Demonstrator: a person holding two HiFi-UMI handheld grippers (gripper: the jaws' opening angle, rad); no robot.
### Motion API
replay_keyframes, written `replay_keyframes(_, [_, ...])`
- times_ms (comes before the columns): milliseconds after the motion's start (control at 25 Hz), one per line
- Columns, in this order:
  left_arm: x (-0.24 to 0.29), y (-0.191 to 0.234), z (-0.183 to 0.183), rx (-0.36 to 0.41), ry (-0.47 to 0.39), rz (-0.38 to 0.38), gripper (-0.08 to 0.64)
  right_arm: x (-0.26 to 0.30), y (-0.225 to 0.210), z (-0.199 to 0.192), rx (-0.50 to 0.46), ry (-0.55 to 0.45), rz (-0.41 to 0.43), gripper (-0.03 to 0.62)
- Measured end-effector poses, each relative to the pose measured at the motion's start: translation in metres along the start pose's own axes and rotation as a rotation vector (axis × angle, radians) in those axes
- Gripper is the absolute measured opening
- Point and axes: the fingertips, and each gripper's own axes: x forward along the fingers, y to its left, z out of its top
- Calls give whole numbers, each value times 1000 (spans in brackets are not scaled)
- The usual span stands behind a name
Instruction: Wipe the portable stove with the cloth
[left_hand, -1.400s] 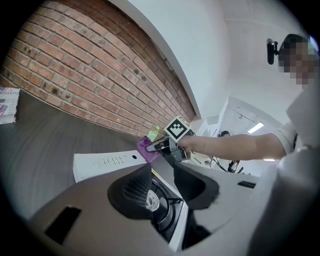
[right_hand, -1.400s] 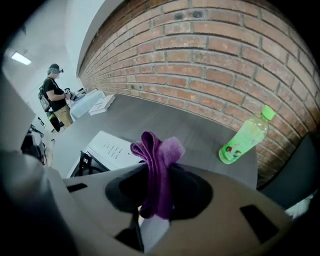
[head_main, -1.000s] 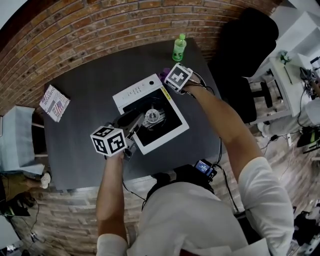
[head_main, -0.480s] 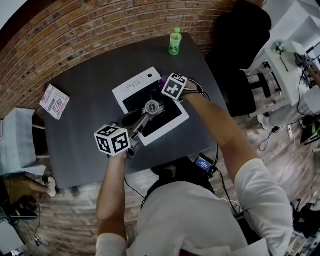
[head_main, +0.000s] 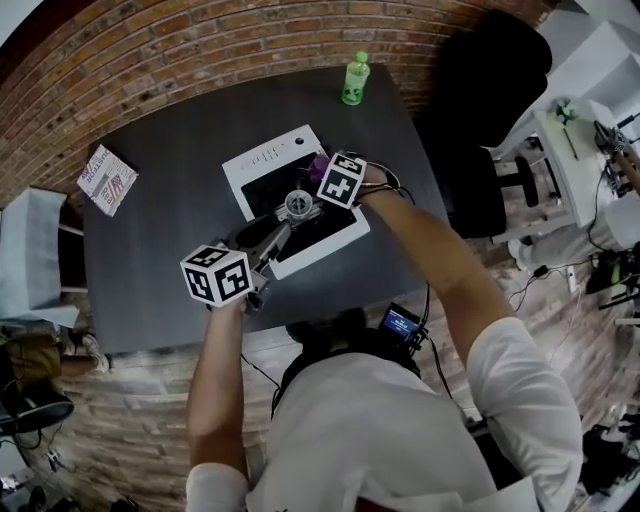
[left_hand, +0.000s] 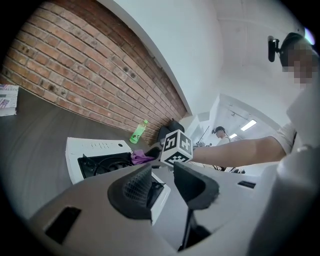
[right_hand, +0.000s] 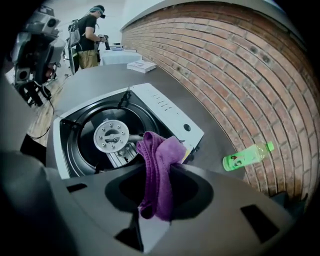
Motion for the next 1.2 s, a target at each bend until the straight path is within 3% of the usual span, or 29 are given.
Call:
replay_keyframes(880, [48,-40,-24,-52,-27,66,146,-27,53,-36,-372,-47,213,122])
replay_keyframes(1200, [60,-49,-28,-50,-17,77,146,-37,63,-48,-387,-76,277,121])
